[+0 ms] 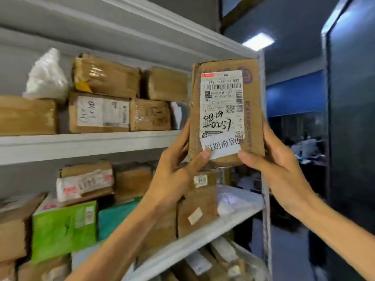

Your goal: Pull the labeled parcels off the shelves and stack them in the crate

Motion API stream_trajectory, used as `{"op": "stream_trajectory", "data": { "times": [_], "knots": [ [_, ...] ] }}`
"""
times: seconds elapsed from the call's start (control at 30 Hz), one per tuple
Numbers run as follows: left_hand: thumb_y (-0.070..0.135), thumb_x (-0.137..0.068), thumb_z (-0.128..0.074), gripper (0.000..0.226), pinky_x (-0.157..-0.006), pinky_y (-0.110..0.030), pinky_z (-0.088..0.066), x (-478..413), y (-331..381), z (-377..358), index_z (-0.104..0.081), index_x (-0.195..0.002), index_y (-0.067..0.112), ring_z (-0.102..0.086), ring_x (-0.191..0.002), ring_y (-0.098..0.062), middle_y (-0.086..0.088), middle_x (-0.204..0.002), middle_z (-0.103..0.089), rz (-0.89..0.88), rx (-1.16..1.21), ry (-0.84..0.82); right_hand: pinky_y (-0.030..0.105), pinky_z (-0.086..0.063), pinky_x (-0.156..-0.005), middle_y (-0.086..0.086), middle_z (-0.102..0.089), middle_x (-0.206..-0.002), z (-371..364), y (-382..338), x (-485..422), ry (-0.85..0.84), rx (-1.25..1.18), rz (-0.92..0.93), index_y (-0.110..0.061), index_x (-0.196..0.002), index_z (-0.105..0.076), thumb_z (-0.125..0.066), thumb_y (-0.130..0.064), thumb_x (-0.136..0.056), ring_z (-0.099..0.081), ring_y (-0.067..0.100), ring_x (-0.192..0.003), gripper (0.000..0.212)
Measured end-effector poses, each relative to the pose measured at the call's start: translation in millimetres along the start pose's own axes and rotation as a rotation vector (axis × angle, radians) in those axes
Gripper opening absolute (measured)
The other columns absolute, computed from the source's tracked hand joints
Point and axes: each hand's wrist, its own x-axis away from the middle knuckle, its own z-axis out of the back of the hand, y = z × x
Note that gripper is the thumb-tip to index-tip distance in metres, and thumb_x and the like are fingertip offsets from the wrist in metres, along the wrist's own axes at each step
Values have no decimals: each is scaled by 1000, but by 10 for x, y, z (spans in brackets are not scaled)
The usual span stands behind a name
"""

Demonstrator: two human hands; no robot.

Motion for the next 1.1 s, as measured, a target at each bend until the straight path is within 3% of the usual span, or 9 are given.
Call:
{"op": "stream_trajectory", "data": {
  "times": [0.1,0.23,0.37,0.5,0.57,0.67,0.83,1.0,1.1],
  "knots": [
    [7,-95,-57,62,-107,-31,-43,-148,-256,-700,-33,-150,23,-50,-130,-7,8,-141,-54,40,184,-91,11,-45,-95,-18,-55,-137,619,-3,264,115,136,-83,-24,-152,-27,-57,2,-88,-52,-2,-125,76],
    [6,-93,-57,64,-104,-27,-46,-246,-483,-1712,-33,-149,26,-52,-127,-4,13,-138,-56,40,419,-197,13,-47,-91,-16,-57,-136,1417,-144,667,261,347,-171,-22,-153,-24,-54,12,-89,-55,-1,-121,78],
    [10,-92,-59,67,-110,-39,-42,-267,-465,-2710,-32,-150,28,-50,-129,-7,12,-139,-55,39,610,-346,25,-52,-95,-4,-52,-143,2075,-504,1152,379,528,-241,-21,-153,-21,-51,16,-89,-54,9,-126,80],
    [12,-88,-62,71,-105,-27,-44,-199,-216,-3679,-31,-150,29,-53,-126,-4,14,-137,-57,35,764,-521,27,-55,-85,-1,-52,-143,2637,-928,1714,544,680,-290,-25,-152,-24,-48,21,-86,-58,14,-122,84],
    [10,-89,-63,70,-94,-18,-50,-126,-39,-4126,-34,-149,31,-57,-122,-4,17,-132,-60,40,831,-579,30,-54,-88,0,-51,-143,2876,-1135,2003,615,757,-320,-24,-152,-23,-48,23,-85,-56,15,-124,86],
    [7,-91,-63,66,-80,-16,-53,36,281,-4840,-39,-146,34,-62,-115,-7,18,-124,-65,45,943,-683,39,-52,-97,1,-56,-139,3189,-1518,2461,738,858,-348,-23,-152,-25,-49,21,-86,-57,17,-124,83],
    [9,-92,-62,61,-92,-26,-53,337,789,-5773,-42,-144,36,-60,-118,-11,15,-126,-65,14,1073,-862,31,-53,-91,-4,-60,-134,3551,-2076,3091,941,1029,-367,-30,-149,-31,-53,18,-86,-61,12,-118,82],
    [6,-91,-62,62,-92,-22,-52,578,1200,-6544,-41,-145,29,-60,-118,-8,7,-128,-64,5,1193,-1030,35,-55,-87,-4,-60,-132,3864,-2479,3572,1104,1175,-400,-27,-149,-30,-57,17,-84,-61,11,-117,83],
    [2,-90,-61,65,-90,-17,-51,662,1394,-7007,-40,-143,33,-60,-116,-4,6,-129,-63,-25,1267,-1120,29,-55,-89,-10,-61,-132,4062,-2625,3806,1175,1257,-446,-29,-151,-28,-59,14,-85,-60,9,-118,84]
  ]
}}
